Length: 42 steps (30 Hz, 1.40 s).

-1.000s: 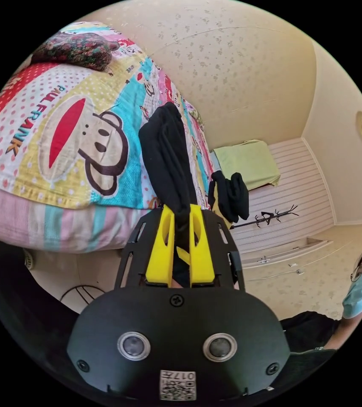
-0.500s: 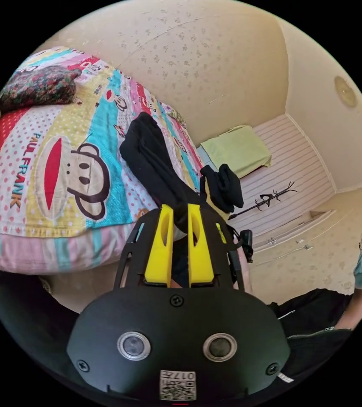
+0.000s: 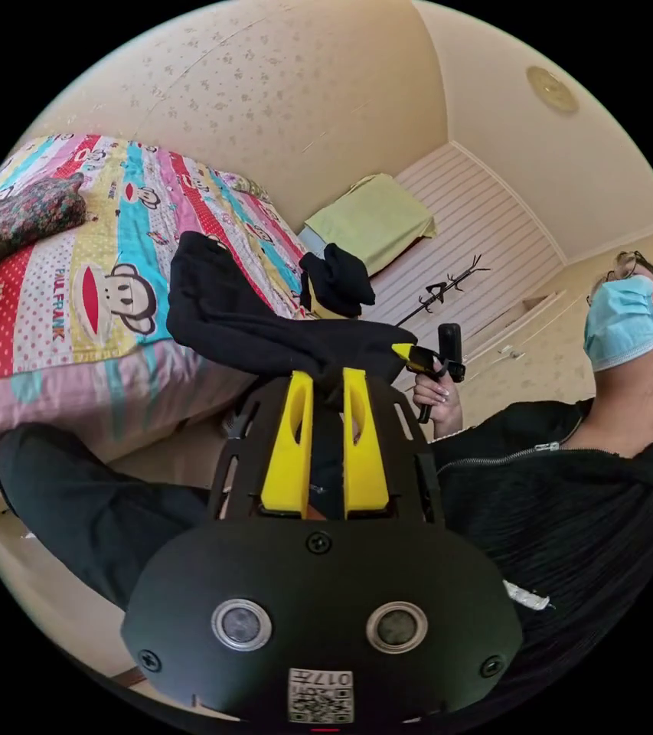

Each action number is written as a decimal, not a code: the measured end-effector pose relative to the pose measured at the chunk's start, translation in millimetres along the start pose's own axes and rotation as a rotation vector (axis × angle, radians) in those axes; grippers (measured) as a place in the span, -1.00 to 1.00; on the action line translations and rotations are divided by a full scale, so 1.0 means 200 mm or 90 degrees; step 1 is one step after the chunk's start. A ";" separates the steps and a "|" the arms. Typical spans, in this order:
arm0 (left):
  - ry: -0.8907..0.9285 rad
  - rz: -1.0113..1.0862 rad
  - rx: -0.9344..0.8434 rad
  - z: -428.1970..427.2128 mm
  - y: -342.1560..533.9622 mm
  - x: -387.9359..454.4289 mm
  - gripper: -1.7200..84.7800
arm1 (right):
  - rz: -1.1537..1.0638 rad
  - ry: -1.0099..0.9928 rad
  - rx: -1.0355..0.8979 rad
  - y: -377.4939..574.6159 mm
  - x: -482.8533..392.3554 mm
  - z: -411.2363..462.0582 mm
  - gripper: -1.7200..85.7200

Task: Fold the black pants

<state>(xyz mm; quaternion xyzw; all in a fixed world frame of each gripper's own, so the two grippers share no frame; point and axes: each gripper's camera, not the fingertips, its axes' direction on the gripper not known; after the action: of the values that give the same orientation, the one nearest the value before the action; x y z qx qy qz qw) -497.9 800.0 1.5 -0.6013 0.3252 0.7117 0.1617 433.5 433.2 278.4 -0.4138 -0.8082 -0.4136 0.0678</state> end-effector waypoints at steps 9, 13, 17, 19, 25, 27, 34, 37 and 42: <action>-0.067 -0.081 0.017 -0.27 0.14 -0.28 -0.91 | 0.037 -0.088 0.022 -0.01 0.09 0.07 -0.91; -0.181 0.096 0.146 -0.43 -0.16 -0.11 -0.97 | 0.022 -0.084 0.002 -0.06 0.06 0.08 -0.91; -0.205 0.282 0.026 0.06 -0.69 -0.11 -0.95 | 0.011 -0.084 -0.013 -0.14 0.00 0.10 -0.92; -0.199 0.372 -0.043 0.38 -0.87 -0.16 -0.96 | 0.004 -0.090 -0.003 -0.18 -0.02 0.08 -0.92; -0.236 0.508 -0.508 1.64 -1.02 -0.65 -0.98 | 0.020 -0.100 0.042 -0.35 -0.01 0.00 -0.92; -0.206 0.531 -0.514 1.77 -0.95 -0.75 -0.98 | 0.056 -0.066 0.058 -0.45 0.08 -0.02 -0.92; -0.086 0.479 -0.483 1.60 -1.22 -0.97 -0.98 | 0.159 -0.192 0.170 -0.94 0.48 -0.05 -0.92; -0.006 0.423 -0.427 1.47 -1.35 -1.11 -0.98 | 0.203 -0.139 0.229 -1.29 0.67 0.00 -0.91; 0.069 0.182 -0.291 1.35 -1.56 -1.56 -0.98 | 0.364 -0.084 0.257 -1.75 1.30 0.30 -0.88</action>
<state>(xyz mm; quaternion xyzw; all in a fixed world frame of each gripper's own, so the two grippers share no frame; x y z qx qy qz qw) -437.0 1258.2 235.6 -0.6072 0.2461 0.7491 -0.0978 26.1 526.0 142.7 -0.6270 -0.7279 -0.1825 0.2089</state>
